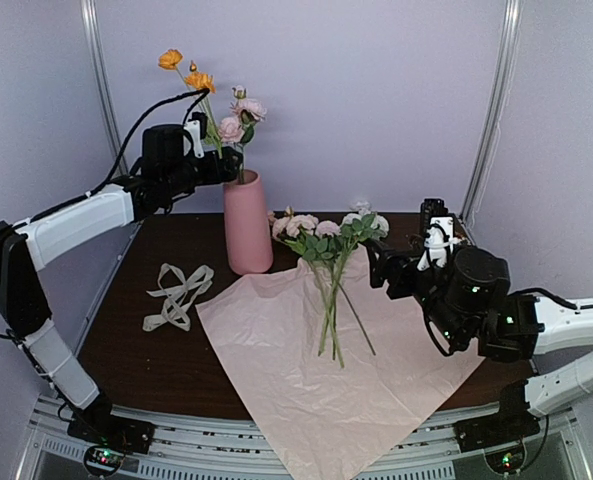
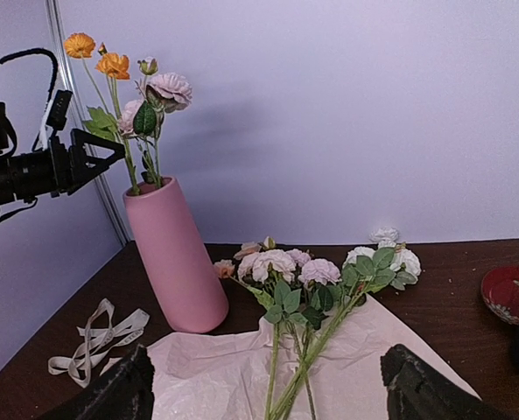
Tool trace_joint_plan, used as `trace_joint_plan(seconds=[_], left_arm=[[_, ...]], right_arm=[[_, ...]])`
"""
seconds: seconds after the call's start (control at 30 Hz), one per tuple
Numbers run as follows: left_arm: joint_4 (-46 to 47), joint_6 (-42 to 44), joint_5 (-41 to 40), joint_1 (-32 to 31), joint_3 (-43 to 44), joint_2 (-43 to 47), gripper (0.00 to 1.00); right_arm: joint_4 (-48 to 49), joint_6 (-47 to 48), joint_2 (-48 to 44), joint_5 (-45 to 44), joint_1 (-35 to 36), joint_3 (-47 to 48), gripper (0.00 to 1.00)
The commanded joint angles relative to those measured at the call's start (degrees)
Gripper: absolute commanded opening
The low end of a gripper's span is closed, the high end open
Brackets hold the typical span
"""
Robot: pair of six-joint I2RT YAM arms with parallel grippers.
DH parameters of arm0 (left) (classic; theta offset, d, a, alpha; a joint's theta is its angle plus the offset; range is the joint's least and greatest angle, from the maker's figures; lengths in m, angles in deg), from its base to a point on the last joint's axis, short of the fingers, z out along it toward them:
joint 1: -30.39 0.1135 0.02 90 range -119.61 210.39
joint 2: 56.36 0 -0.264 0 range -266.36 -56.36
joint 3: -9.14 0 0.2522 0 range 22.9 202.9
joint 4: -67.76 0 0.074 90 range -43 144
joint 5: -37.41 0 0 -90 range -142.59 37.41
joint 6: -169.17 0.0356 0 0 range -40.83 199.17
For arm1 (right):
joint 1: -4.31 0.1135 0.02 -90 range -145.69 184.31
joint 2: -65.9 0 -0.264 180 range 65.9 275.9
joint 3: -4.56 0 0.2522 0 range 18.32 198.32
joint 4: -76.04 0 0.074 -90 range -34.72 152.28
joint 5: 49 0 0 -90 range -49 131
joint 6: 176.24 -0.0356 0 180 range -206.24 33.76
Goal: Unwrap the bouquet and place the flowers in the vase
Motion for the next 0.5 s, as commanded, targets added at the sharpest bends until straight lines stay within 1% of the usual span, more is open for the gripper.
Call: trace_joint_plan(seconds=[0.0,0.07,0.17,0.23,0.33,0.4,0.47], left_arm=[[0.09,-0.64,0.19,0.34,-2.20,7.38,0.98],[-2.09,-1.99,-2.03,0.35,-3.62,10.06,0.98],[-7.36,-5.59,-8.66,0.32,-7.47,15.28,0.98],[-8.89,-7.05,-11.88,0.34,-13.83,19.91,0.98],[-3.34,-4.39,-11.41,0.31,-25.43,28.70,0.98],[1.94,-3.63,-9.12,0.35,-33.04,33.08,0.98],[5.00,-2.83,-5.57,0.30,-38.24,36.24,0.98]], right_arm=[[-0.85,1.35,0.58,0.08,-0.66,2.94,0.91],[-1.76,1.74,0.79,0.46,-0.95,4.42,0.91],[-6.54,0.32,1.28,3.26,-2.83,9.11,0.91],[-10.60,-1.51,2.93,7.59,-5.46,12.60,0.91],[-17.76,-4.12,8.33,14.87,-10.03,17.77,0.91],[-23.90,-5.61,13.45,15.92,-12.03,21.33,0.89],[-27.65,-7.28,18.74,18.17,-14.41,23.22,0.87]])
